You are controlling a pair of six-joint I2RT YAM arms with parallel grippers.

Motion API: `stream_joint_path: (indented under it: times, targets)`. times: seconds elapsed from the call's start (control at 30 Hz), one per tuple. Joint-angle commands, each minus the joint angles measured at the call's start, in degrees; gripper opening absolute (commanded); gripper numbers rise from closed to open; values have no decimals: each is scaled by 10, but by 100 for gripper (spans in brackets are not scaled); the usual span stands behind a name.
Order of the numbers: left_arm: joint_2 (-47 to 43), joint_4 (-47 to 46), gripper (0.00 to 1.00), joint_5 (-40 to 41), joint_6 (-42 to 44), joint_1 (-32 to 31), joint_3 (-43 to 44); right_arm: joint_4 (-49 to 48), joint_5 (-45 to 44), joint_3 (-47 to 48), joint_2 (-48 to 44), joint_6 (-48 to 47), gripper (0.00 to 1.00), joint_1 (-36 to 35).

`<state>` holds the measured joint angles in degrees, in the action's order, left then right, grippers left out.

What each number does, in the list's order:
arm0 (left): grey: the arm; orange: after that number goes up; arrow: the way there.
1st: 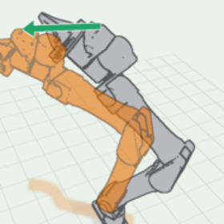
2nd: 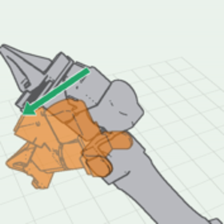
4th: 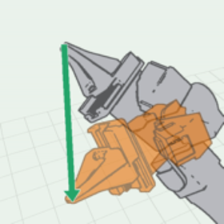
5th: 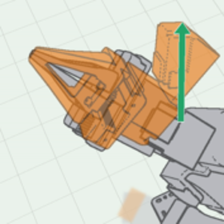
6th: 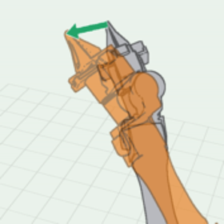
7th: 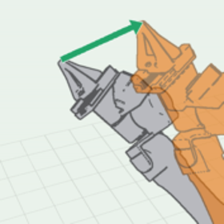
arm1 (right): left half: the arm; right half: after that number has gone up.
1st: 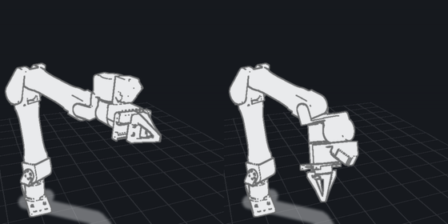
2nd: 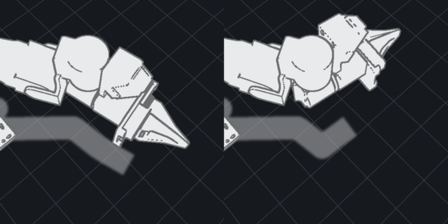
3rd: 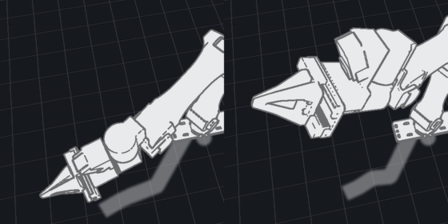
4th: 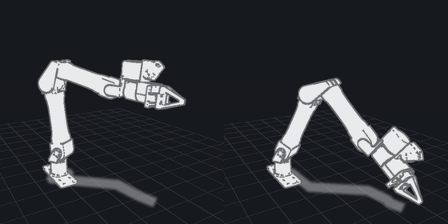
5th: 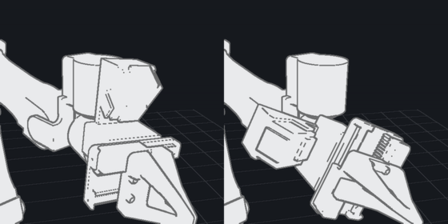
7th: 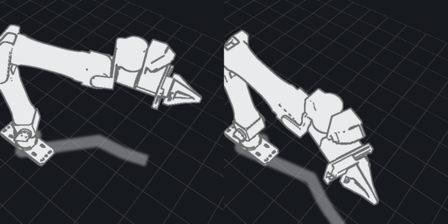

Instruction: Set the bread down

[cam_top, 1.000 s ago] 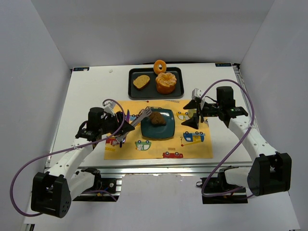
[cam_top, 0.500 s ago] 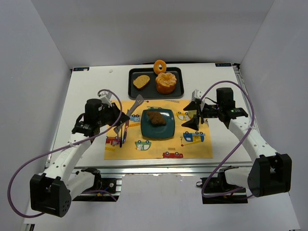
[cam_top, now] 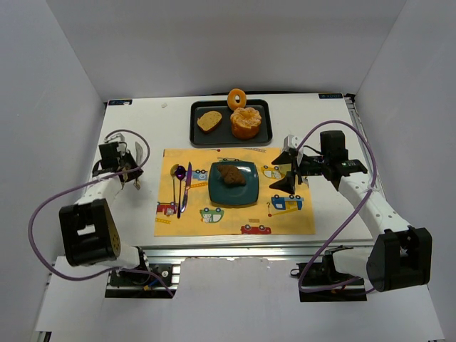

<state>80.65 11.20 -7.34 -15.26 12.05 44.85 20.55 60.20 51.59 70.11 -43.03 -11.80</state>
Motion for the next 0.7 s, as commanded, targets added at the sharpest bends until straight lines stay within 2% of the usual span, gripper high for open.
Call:
stream_joint_path:
  times: [0.0,0.07,0.1,0.13,0.23,0.27,0.33,0.37,0.47,0.57,0.67]
  targets:
    - [40,-67,0,1,66,1,-7,17,12,5,-14,-20,89,3]
    - [67,-61,3,4,83,2,-2,18,7,3,-15,-23,89,3]
    - [87,-49,9,7,88,2,1,20,5,3,-15,-23,89,3]
    - [97,-38,20,10,92,2,8,19,0,3,-15,-21,89,2]
    - [121,0,43,25,97,4,15,-3,-30,5,-12,31,89,3]
    - [118,1,56,32,97,5,8,-18,-52,1,-11,56,89,3]
    - [96,-3,65,40,96,8,-6,-53,-81,-4,-9,99,89,2]
    - [88,-3,71,46,94,8,-17,-68,-117,-7,-8,148,90,0]
    - [54,11,80,51,92,11,-26,-99,-226,6,1,247,89,-9]
    - [-6,19,87,51,77,11,-30,-88,-286,29,15,274,89,-10]
    - [-95,20,88,34,41,11,-40,-91,-294,49,24,295,89,-10]
